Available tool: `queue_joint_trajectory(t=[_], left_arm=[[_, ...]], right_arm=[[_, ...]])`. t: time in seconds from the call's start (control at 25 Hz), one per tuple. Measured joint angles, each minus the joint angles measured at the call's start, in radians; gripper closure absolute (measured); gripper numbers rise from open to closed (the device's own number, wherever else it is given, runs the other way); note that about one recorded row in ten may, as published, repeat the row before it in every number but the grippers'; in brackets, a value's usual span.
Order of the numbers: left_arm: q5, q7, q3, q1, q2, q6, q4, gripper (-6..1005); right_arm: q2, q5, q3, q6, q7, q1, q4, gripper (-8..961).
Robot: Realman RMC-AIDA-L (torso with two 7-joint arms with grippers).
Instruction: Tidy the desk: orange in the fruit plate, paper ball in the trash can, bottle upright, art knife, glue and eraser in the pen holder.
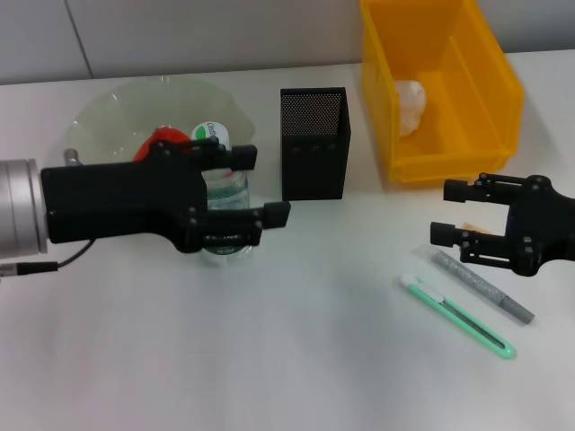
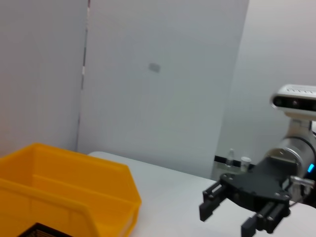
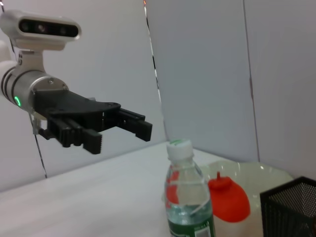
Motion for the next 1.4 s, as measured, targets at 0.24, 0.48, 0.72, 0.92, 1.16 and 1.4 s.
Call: queue_joint_trajectory(t=[0.24,0.48,0.72,0.92,1.16,1.4], left_arm=[[0.009,0.053,0.000,-0.032,0.000,0.034,-0.093,196],[0.013,0.120,0.008,-0.042,-0.002,0.047,-0.154,196],[0.013,0.145,0.009,-0.048,-0.002,0.044,-0.197,195],[0.013,0.163,0.009,-0.054,-0.003,0.047,-0.212,195],[0.006,0.192,0.009,-0.061,-0.005,0.047,-0.247,194],[0.004,0.215,0.012,-0.070,-0.006,0.071,-0.256,194]], right_arm=[[0.003,-0.096,0.034,0.010,0.127,0.018,-0.086,304],[0.005,-0.239,0.030,0.012,0.269,0.063,-0.166,304],[0.005,-0.349,0.019,0.006,0.382,0.118,-0.233,305],[0.007,-0.469,-0.044,0.012,0.461,0.155,-0.308,305],[0.007,-0.580,-0.116,0.034,0.552,0.200,-0.364,305],[0.007,-0.711,-0.180,0.046,0.638,0.261,-0.397,305]])
